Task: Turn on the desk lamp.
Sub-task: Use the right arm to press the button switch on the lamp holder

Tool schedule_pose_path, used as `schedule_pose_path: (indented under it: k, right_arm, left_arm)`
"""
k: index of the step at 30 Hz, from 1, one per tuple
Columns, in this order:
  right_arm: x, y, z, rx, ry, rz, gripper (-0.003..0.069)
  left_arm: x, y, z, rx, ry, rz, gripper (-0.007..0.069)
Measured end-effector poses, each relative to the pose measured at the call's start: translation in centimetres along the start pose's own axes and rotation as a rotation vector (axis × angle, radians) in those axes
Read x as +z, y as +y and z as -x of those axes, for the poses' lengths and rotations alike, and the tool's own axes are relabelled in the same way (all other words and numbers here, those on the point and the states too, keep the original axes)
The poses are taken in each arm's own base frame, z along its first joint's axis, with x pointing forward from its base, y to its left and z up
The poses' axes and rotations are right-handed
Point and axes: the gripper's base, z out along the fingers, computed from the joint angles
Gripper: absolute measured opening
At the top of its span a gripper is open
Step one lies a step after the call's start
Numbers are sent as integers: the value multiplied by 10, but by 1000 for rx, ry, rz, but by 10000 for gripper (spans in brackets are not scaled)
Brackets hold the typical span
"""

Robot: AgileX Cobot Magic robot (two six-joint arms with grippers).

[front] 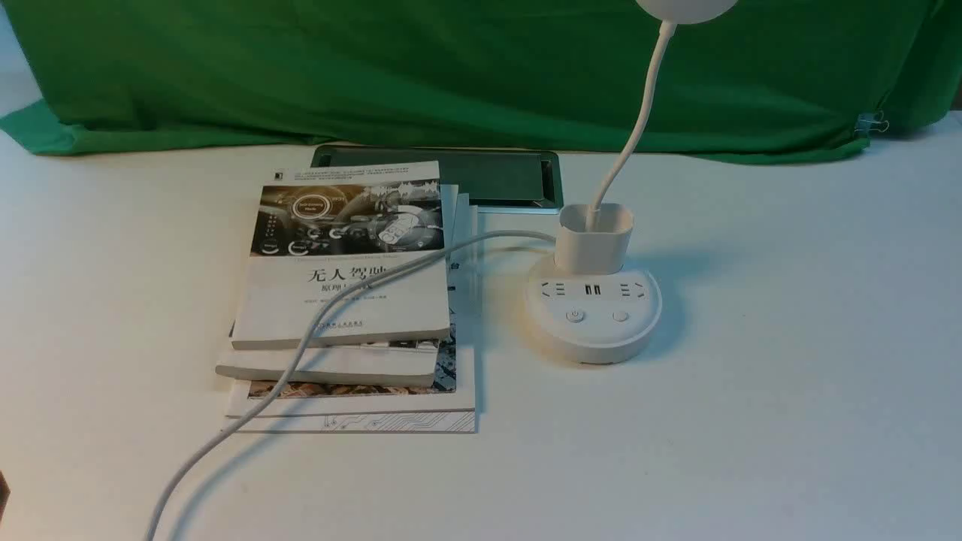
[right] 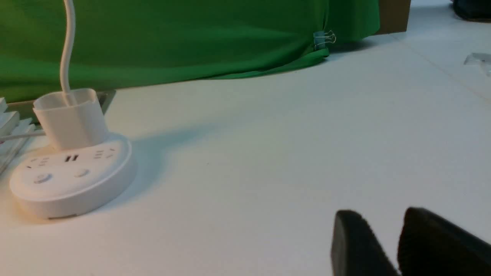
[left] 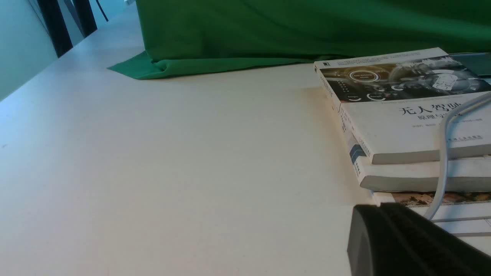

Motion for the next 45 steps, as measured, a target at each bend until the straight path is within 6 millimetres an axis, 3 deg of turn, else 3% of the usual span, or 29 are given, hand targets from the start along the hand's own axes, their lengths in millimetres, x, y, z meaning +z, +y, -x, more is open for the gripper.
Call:
schedule_pose_path:
  k: [39,44,45]
  right_arm:
    - [0,0,0,12,0,2,240]
    - [0,3,0,269,7,28,240]
    - [0,5,0,504,15,50,240]
  left_arm:
    - [0,0,0,0,0,0,21]
    - [0,0,0,0,0,0,21]
    - [0,0,0,0,0,0,21]
